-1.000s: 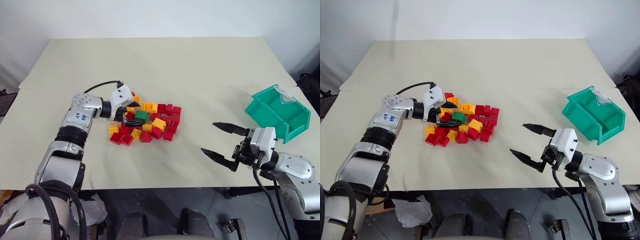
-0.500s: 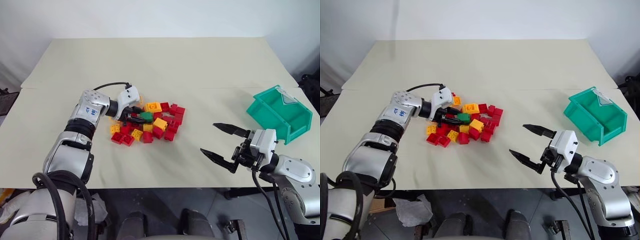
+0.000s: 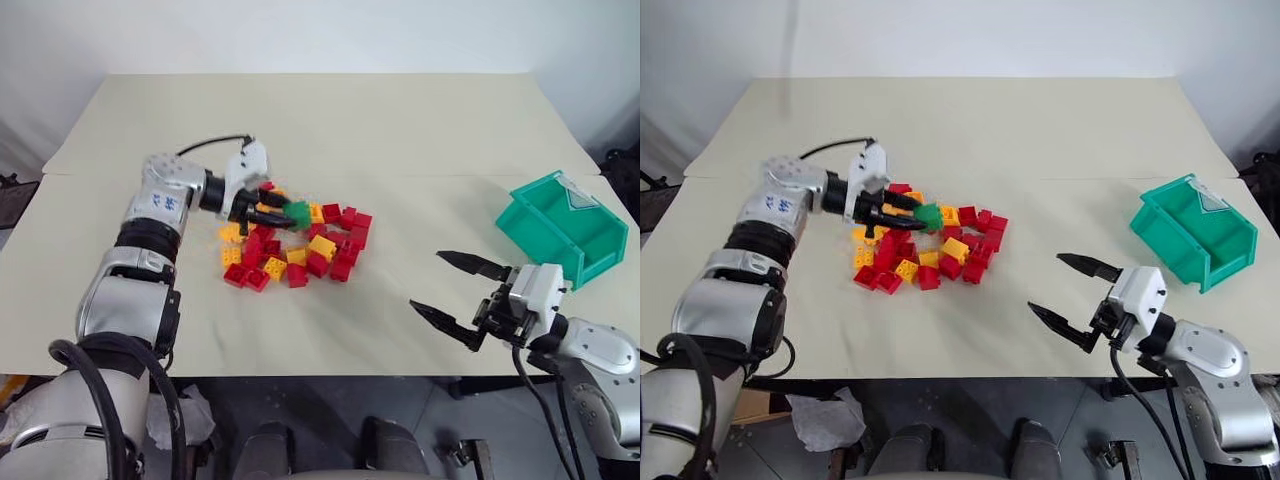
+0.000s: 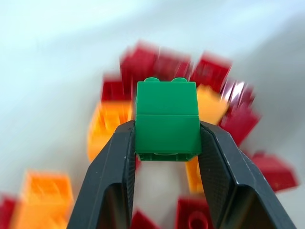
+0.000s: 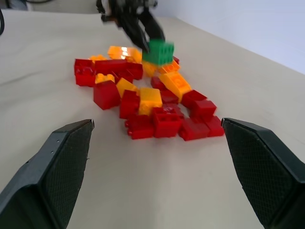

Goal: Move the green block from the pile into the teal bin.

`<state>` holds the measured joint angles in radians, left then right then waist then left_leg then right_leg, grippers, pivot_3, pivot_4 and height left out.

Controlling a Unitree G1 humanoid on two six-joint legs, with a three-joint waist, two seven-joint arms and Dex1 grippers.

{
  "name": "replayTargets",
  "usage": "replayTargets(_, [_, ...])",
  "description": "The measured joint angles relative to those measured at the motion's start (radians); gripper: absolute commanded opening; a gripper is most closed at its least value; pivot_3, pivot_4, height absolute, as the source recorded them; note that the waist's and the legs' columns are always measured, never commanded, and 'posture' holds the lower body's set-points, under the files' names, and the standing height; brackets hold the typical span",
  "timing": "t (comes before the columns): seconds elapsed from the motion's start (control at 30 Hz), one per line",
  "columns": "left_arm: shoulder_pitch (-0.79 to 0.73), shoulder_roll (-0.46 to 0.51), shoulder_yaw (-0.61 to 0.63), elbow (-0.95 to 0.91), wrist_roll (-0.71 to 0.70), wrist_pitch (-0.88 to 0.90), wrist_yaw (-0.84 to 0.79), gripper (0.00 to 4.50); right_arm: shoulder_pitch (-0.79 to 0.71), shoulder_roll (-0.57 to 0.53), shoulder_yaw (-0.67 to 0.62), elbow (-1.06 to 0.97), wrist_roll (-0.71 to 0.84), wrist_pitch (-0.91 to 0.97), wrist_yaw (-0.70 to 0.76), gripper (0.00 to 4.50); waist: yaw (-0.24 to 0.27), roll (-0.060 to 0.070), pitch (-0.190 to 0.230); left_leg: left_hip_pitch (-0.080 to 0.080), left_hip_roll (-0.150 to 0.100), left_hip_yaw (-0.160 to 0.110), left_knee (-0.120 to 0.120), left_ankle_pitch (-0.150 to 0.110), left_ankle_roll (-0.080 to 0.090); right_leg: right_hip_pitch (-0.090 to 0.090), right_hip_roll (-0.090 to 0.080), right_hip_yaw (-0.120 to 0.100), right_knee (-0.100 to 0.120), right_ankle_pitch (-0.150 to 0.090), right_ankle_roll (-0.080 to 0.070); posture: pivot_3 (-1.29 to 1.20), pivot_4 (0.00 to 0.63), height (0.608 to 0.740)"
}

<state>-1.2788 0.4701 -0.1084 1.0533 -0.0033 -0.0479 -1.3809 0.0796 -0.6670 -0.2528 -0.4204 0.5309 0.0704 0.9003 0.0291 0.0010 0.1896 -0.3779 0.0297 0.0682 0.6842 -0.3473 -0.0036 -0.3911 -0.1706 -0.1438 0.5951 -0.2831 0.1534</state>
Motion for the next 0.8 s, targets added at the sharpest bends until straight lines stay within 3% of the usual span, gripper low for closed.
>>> replayTargets(0.3, [-0.018, -0.356, -0.097, -0.024, 0.037, 0.010, 0.090, 1.47, 0.189, -0.001, -0.132, -0.090, 0.007, 0.020, -0.036, 4.50, 0.011, -0.001, 0.000, 0.000, 0.000, 0.001, 0.000, 0.000, 0.000, 0.000, 0.000, 0.000, -0.001, 0.000, 0.000, 0.00, 0.150, 0.740])
replayTargets(0.47, [0.005, -0.483, -0.195, 0.042, 0.133, -0.066, 0.185, 1.47, 0.294, 0.037, -0.171, -0.186, 0.008, 0.026, -0.082, 4.50, 0.000, -0.001, 0.000, 0.000, 0.000, 0.002, 0.000, 0.000, 0.000, 0.000, 0.000, 0.002, -0.001, 0.000, 0.000, 0.00, 0.150, 0.740])
replayTargets(0.77, [0.036, -0.479, -0.143, 0.056, 0.105, -0.078, 0.178, 4.38, 0.306, 0.074, -0.153, -0.242, 0.005, 0.043, -0.144, 4.50, -0.003, -0.001, 0.000, 0.002, 0.000, 0.007, 0.002, 0.000, 0.002, -0.001, 0.000, 0.008, -0.001, 0.000, 0.000, 0.00, 0.150, 0.740])
replayTargets(0.8, [0.036, -0.466, -0.134, 0.055, 0.098, -0.086, 0.165, 4.38, 0.289, 0.071, -0.148, -0.239, 0.005, 0.045, -0.143, 4.50, -0.003, -0.001, 0.000, 0.002, 0.000, 0.007, 0.002, 0.000, 0.002, -0.001, 0.000, 0.008, -0.001, 0.000, 0.000, 0.00, 0.150, 0.740])
